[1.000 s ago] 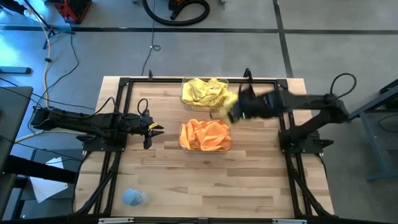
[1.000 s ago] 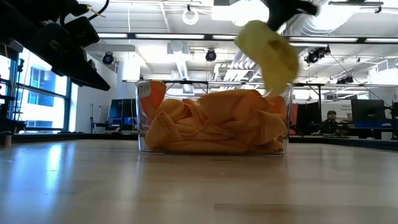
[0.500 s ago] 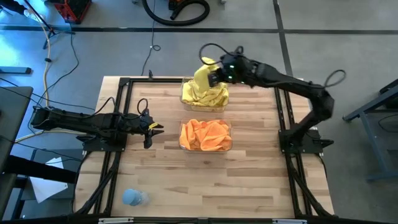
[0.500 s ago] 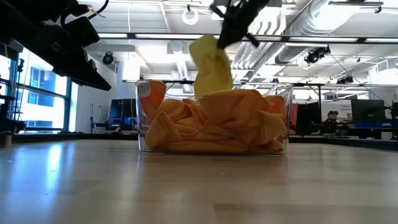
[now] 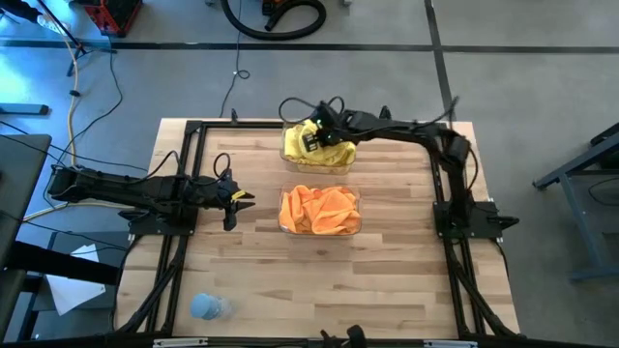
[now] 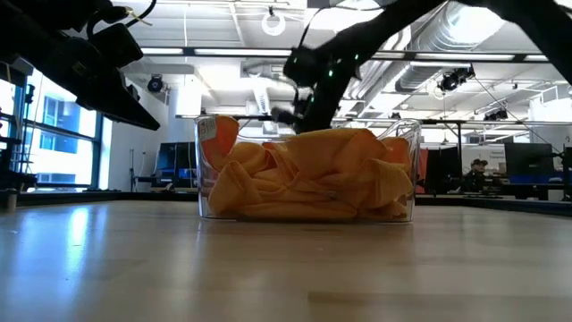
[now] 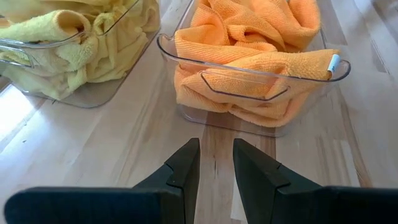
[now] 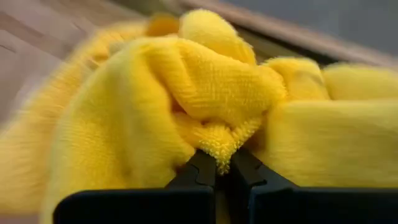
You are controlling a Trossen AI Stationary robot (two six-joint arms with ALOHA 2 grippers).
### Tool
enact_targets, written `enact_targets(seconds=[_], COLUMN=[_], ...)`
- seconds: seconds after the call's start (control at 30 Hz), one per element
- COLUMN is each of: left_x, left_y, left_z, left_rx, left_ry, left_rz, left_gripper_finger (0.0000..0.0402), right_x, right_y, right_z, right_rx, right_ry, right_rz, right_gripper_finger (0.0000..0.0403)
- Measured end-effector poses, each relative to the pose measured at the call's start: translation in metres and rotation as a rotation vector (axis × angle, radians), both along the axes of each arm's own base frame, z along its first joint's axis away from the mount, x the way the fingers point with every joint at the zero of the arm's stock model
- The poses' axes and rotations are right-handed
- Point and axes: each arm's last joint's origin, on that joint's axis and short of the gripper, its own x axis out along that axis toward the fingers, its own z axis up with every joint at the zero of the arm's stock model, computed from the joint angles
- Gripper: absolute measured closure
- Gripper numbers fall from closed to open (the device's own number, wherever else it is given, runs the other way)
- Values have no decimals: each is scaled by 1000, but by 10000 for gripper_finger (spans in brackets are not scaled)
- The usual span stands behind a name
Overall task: Sort microfiber towel by color & place in baskets
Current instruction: Put the yellow microfiber towel into the top transparent bin
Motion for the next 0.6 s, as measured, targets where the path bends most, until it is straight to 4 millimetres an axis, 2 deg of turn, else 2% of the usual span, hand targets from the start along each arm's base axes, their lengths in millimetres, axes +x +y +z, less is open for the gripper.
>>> enact_targets(seconds=[0.17,0.27,0.43,0.6], left_x=[0,0,0,0], left_y=[0,0,0,0], left_z=[0,0,0,-1], left_rx=[0,0,0,0], left_ry=[1,0,1,8], left_rz=[0,0,0,0], left_gripper_finger=[318,318,318,318], right_x=[8,10,9,8], right_y=[-5,-9,-9,-7], right_z=[-37,-48,-48,-38], right_rx=[76,97,106,107], right_ry=[51,61,52,28], right_rz=[7,8,13,25], right_gripper_finger=[403,402,387,346])
